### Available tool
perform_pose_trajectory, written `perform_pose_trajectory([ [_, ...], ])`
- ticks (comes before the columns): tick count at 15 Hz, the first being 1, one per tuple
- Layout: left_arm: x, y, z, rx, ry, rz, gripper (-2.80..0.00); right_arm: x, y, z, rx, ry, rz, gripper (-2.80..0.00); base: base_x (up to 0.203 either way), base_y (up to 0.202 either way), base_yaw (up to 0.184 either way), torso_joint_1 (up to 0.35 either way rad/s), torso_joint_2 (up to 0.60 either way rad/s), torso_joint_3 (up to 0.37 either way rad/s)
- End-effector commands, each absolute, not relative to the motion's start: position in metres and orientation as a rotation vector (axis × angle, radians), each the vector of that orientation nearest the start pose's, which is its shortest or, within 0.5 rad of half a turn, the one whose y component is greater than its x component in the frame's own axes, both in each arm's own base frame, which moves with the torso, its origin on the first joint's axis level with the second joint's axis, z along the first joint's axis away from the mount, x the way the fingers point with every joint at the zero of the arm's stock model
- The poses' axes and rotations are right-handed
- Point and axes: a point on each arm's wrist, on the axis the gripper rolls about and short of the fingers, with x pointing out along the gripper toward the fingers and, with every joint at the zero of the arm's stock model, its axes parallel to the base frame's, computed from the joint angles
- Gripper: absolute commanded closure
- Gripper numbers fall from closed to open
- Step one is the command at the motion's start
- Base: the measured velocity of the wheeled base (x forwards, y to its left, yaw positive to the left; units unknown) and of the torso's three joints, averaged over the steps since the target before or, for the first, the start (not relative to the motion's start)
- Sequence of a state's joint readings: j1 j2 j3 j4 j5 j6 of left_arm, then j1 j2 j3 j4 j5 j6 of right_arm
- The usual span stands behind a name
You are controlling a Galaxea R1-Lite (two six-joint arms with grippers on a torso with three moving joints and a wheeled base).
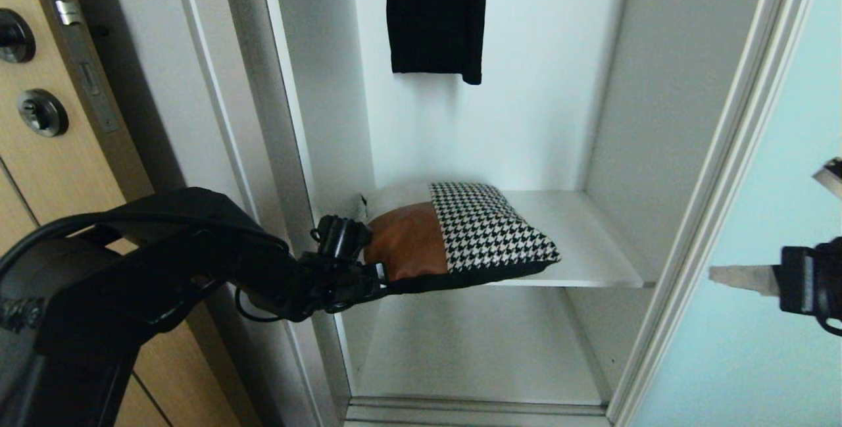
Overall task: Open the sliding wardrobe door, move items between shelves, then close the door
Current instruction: Place the pillow on the lower shelf
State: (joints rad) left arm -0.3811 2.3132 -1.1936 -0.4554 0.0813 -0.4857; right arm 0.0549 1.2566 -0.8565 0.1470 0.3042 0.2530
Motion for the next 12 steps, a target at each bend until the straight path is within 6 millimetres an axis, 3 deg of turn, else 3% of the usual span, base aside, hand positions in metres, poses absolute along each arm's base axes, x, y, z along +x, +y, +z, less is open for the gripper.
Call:
perform_pose_trajectory([
  [1, 0.394, -0.167, 0.032, -0.306, 0.705, -0.143, 0.00, 0.249, 0.025, 0.201, 0.369, 0.774, 0.268, 0.00, 0.000, 0.000, 0.000, 0.000, 0.00, 0.000],
  [6, 0.394, -0.175, 0.041, -0.301, 0.684, -0.165, 0.00, 0.331, 0.040, 0.173, 0.527, 0.888, 0.328, 0.00, 0.000, 0.000, 0.000, 0.000, 0.00, 0.000],
  [12, 0.388, -0.172, 0.048, -0.278, 0.683, -0.173, 0.00, 0.390, 0.051, 0.135, 0.571, 0.949, 0.356, 0.00, 0.000, 0.000, 0.000, 0.000, 0.00, 0.000],
])
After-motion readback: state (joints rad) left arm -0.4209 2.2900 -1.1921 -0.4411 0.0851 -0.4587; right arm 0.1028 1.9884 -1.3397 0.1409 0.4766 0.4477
